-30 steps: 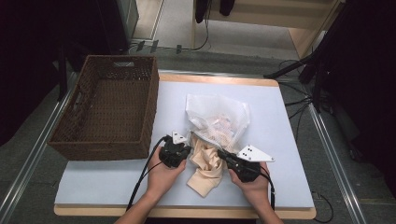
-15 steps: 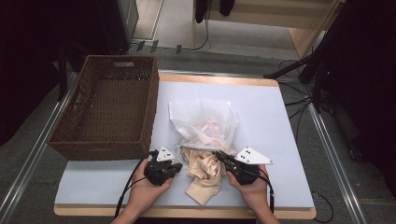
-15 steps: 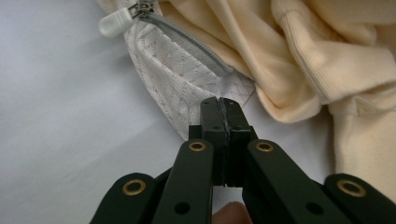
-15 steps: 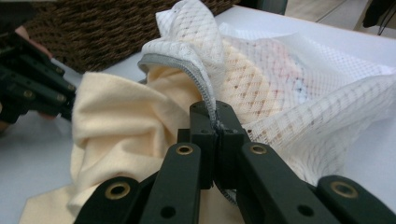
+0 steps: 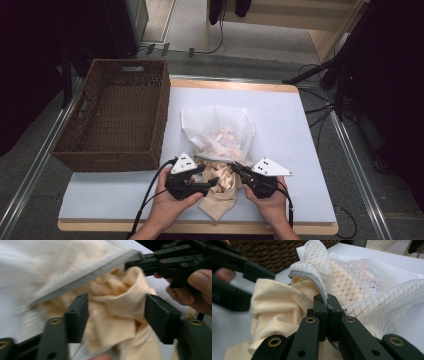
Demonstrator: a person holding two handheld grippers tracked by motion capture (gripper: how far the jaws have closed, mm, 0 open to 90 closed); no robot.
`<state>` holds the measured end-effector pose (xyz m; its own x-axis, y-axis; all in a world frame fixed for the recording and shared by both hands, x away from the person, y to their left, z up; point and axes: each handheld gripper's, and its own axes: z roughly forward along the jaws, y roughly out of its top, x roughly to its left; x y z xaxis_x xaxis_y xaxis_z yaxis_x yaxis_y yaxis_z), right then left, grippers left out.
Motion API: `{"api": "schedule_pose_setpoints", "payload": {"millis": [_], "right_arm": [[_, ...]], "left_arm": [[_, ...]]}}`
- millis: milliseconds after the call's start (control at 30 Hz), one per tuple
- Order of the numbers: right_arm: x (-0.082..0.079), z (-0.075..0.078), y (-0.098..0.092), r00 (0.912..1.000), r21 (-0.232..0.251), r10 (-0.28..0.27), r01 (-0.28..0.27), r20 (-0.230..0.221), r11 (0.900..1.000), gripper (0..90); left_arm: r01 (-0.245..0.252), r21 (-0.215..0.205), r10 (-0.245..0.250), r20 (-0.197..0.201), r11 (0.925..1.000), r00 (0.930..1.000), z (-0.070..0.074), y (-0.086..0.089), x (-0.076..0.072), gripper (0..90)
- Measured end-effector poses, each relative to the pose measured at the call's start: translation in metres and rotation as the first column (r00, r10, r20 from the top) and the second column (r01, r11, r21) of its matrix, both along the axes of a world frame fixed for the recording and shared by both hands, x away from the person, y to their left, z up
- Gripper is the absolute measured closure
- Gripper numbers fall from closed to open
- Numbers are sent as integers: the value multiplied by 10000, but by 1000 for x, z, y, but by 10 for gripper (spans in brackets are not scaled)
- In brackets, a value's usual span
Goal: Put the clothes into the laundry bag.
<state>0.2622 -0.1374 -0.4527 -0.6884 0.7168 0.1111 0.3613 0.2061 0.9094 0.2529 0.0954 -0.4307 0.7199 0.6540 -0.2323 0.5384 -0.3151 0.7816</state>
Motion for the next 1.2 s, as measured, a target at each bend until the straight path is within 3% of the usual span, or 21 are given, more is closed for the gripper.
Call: {"api": "schedule_pose_setpoints", "payload": {"millis": [67,133,233,400,500,667,867,1000,1067,1200], "right_arm": [[0,1,-2,10000,47,-47,47,-11,10000,882],[1,2,-5,9999,99,-116,116,16,9999,883],[2,4,-9,9997,150,-226,226,40,9996,883],[4,5,-18,9993,291,-374,372,49,9989,865],[5,5,-23,9999,404,-82,84,-64,9991,763],[3,1,-37,9997,770,111,-93,-230,9970,620],[-6,-7,-65,9968,724,-664,695,-438,9950,602],[-5,-16,-76,9846,416,-1451,1497,-976,9879,623],[-2,-19,-76,9764,147,-1825,1854,-1156,9826,628],[9,-31,-73,9632,-168,-2042,2045,-1746,9787,603]], "left_arm": [[83,532,-86,45,9985,10000,-5,-15,3,272],[-38,957,59,-216,9954,9997,-10,-25,10,282],[-343,1258,414,-542,9915,9977,-19,-29,22,399],[-223,953,308,-893,9952,9955,-24,-22,31,714],[-211,770,281,-905,9968,9955,-25,-19,31,794],[-121,587,185,-1112,9982,9936,-28,-15,33,797],[-44,424,92,-1125,9991,9936,-27,-12,32,778],[-97,103,107,-1018,9999,9947,-20,-10,28,696],[-200,-2,199,-758,9998,9969,-14,-10,25,617],[21,-212,-36,-711,9998,9975,-5,-13,19,481]]}}
